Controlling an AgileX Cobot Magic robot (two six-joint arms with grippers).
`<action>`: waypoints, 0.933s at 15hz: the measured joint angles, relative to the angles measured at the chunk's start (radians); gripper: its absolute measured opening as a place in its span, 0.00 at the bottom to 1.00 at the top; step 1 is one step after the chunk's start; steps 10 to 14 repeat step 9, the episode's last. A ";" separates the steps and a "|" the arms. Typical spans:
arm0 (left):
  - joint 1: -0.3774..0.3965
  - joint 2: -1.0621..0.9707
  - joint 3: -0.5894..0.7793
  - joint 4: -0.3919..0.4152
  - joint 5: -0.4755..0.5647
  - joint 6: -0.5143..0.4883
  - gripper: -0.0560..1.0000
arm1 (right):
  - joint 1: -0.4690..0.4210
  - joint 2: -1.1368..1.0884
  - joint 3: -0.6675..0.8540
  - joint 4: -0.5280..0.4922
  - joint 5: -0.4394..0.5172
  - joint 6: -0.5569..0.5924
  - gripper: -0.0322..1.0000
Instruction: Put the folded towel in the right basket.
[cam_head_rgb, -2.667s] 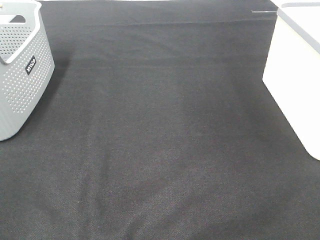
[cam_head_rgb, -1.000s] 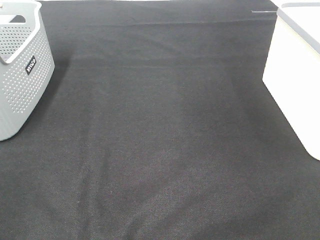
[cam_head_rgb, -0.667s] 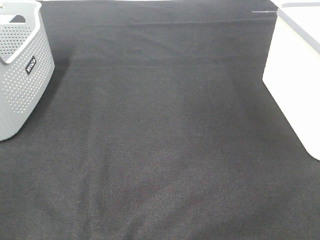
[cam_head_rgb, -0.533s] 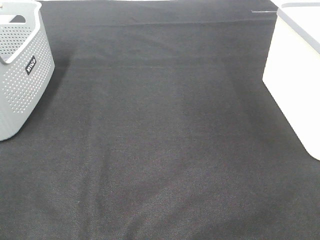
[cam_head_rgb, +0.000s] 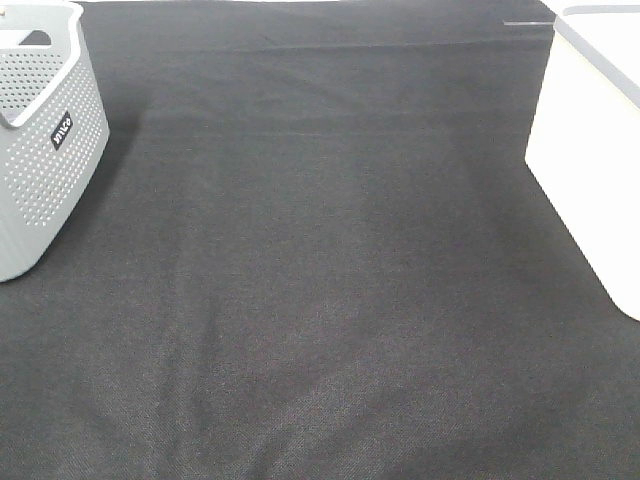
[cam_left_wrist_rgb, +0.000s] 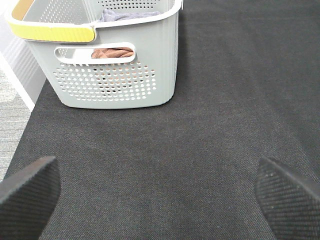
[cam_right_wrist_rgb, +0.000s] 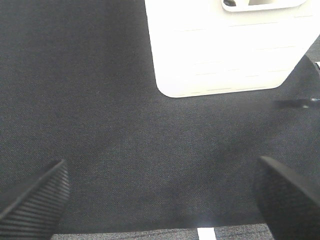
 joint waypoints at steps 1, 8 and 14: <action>0.000 0.000 0.000 0.000 0.000 0.000 0.99 | 0.000 0.000 0.000 0.000 0.000 0.000 0.96; 0.000 0.000 0.000 0.000 0.000 0.000 0.99 | 0.000 0.000 0.000 0.000 0.000 0.000 0.96; 0.000 0.000 0.000 0.000 0.000 0.000 0.99 | 0.000 0.000 0.000 0.000 0.000 0.000 0.96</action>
